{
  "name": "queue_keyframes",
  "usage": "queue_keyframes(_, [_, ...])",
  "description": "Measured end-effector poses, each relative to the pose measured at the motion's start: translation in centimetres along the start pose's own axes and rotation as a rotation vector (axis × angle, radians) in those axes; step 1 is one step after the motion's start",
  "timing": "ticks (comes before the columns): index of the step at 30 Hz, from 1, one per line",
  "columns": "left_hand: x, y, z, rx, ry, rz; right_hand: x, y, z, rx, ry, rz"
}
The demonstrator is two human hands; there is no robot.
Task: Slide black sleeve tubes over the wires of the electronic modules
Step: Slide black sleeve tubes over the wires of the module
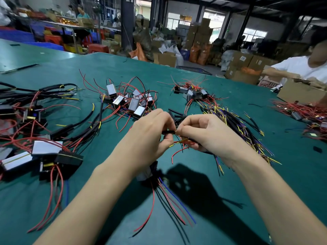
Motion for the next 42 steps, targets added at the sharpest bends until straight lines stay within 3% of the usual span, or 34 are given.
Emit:
queue_keyframes(6, [0.2,-0.1,0.1,0.073,0.079,-0.064,0.3,-0.1,0.4,-0.029,-0.005,0.031])
queue_keyframes(15, [0.4,-0.8,1.7,0.606,0.44,0.074,0.2,0.7,0.9,-0.027,0.069,0.018])
queue_keyframes(23, [0.5,-1.0,2.6,0.645,0.53,0.052,0.0,0.6,1.0,0.0,0.147,-0.009])
queue_keyframes(26, [0.4,-1.1,2.1,0.695,0.496,0.093,-0.1,0.5,1.1,0.027,0.16,0.011])
queue_keyframes(31, [0.4,-1.0,1.8,0.616,0.432,-0.01,0.0,0.7,0.3,-0.014,0.048,-0.005])
queue_keyframes(35, [0.4,0.3,-0.1,0.233,0.085,-0.114,-0.2,0.5,-1.0,-0.053,-0.103,-0.008])
queue_keyframes(38, [0.3,0.0,-1.1,0.002,-0.175,-0.075,-0.4,-0.5,-3.0,-0.311,-0.344,0.04])
queue_keyframes(40, [0.3,-0.2,-1.0,0.015,-0.191,-0.058,-0.4,-0.7,-3.4,-0.391,-0.38,0.068])
queue_keyframes(42, [0.2,0.0,-0.2,0.212,-0.03,-0.066,-0.6,-0.2,-2.9,-0.292,-0.26,0.061])
Point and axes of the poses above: each hand's wrist, its own x-axis away from the middle knuckle, its own y-axis out of the back of the hand, z = x × y, the point moved 6 cm from there along -x, towards the middle knuckle, and after that the axes turned 5 degrees about -x, right-handed, at the moved point
